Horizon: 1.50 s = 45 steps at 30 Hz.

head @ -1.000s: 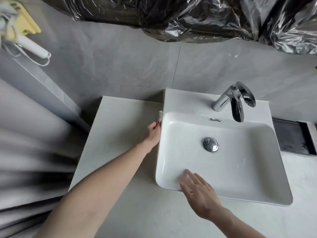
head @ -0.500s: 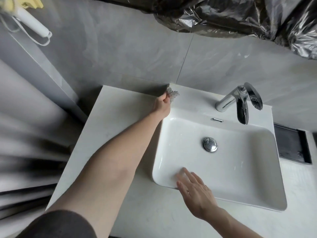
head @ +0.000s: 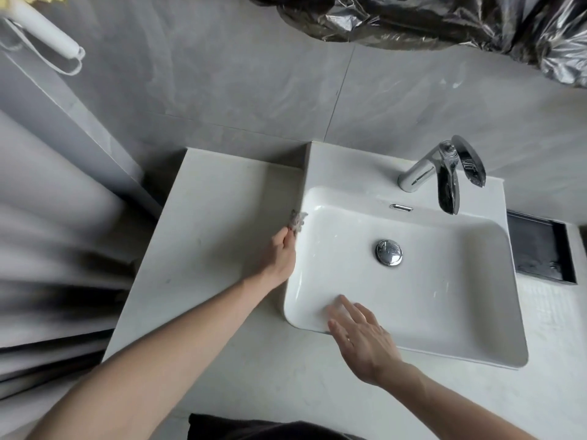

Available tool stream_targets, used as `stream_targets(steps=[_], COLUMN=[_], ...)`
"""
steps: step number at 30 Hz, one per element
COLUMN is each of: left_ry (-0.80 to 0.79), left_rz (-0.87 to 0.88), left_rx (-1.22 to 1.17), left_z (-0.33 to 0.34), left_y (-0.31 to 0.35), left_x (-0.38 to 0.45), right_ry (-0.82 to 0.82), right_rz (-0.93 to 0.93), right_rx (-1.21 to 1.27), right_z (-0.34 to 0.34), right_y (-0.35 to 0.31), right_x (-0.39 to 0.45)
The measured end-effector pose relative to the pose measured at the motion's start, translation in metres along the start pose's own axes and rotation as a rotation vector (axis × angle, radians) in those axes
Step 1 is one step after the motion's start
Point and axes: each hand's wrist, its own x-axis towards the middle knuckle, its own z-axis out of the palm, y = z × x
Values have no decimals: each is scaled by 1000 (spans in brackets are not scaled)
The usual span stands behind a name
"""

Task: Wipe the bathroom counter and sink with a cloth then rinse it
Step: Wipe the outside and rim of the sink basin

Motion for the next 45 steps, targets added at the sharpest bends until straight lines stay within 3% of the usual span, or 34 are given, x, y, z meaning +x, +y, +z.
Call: stream_targets(steps=[10,17,22,27,29,33,35,37,40,42,45], left_ry=[-122,-105,-118,-143,-118,-155,-216,-340,-533,-657,-816], left_rz=[-137,-165,-209,-227,-255,-425,-516,-578,-566,-553,-412], left_rx=[-88,-127,117,114,110,-28,-150,-152,38,131,389], left_z=[-2,-16,-36,-43,-42,-32,-30,-33,-44,-50,-62], left_y=[22,-12,-41,-48,-47,-46,-40,-28,-9,3,10], left_x=[41,-50,-104,-127,-133,-141,-141,-143,-150,-150,-141], right_ry=[43,86,101,173,256,739,849,783,520,393,402], right_rz=[10,-6,-1,31,85,126,215,374,535,529,491], right_rx=[8,-11,-27,13,135,582,817,1047,1472,1807,2031], right_z=[0,0,-4,6,21,53,73,98,120,120,106], right_y=[-2,-10,-17,-14,-12,-38,-62,-85,-109,-122,-138], right_x=[-6,-15,-21,-18,-16,-46,-66,-74,-63,-49,-28])
